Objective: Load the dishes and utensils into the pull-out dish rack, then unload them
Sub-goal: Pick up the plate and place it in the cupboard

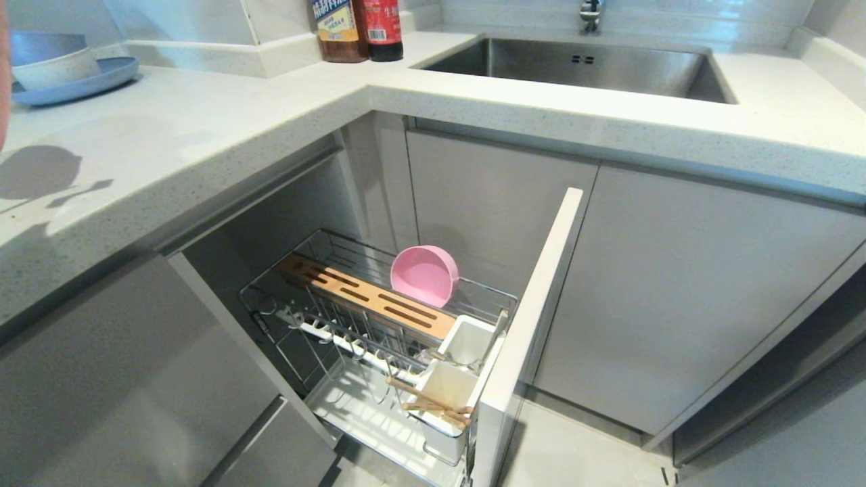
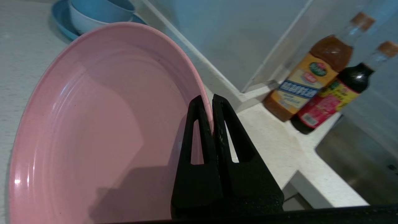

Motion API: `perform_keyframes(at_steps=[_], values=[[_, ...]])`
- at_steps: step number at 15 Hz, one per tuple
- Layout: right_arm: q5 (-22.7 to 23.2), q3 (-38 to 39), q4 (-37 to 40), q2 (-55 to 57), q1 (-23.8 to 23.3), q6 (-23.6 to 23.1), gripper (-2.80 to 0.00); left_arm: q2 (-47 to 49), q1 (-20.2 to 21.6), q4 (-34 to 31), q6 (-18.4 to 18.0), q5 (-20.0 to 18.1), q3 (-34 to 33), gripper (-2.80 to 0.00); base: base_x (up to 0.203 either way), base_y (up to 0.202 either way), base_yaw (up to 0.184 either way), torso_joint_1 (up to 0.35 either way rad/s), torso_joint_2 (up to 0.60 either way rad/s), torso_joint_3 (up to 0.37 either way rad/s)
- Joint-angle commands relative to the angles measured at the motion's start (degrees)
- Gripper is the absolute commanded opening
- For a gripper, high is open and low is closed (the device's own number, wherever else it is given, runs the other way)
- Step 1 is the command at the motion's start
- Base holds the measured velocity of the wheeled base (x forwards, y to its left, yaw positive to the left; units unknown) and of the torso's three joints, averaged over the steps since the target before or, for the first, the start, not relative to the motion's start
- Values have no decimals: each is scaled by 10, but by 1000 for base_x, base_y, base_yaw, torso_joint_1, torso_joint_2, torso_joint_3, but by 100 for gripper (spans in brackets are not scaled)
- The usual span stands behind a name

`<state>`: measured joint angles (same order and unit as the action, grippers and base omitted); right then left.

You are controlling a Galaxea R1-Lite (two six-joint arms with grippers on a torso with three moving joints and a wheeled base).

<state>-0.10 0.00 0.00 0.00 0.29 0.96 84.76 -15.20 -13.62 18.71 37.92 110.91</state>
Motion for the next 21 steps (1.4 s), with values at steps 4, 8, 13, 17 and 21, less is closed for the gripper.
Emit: perform_keyframes(at_steps=[4,8,13,17,21], values=[[0,1,0,0,1,0,-280,1,-57,189,49,0,-1,-280,0,0,0,0,0,0],[0,1,0,0,0,0,-280,13,-130,326,58,0,-2,-280,0,0,0,0,0,0],[0,1,0,0,1,0,-280,10,-285,348,149,-3,-21,-280,0,0,0,0,0,0],[0,1,0,0,0,0,-280,6,-346,348,221,-20,-31,-280,0,0,0,0,0,0],[0,1,0,0,1,0,-280,12,-438,375,222,-11,-112,-280,0,0,0,0,0,0]])
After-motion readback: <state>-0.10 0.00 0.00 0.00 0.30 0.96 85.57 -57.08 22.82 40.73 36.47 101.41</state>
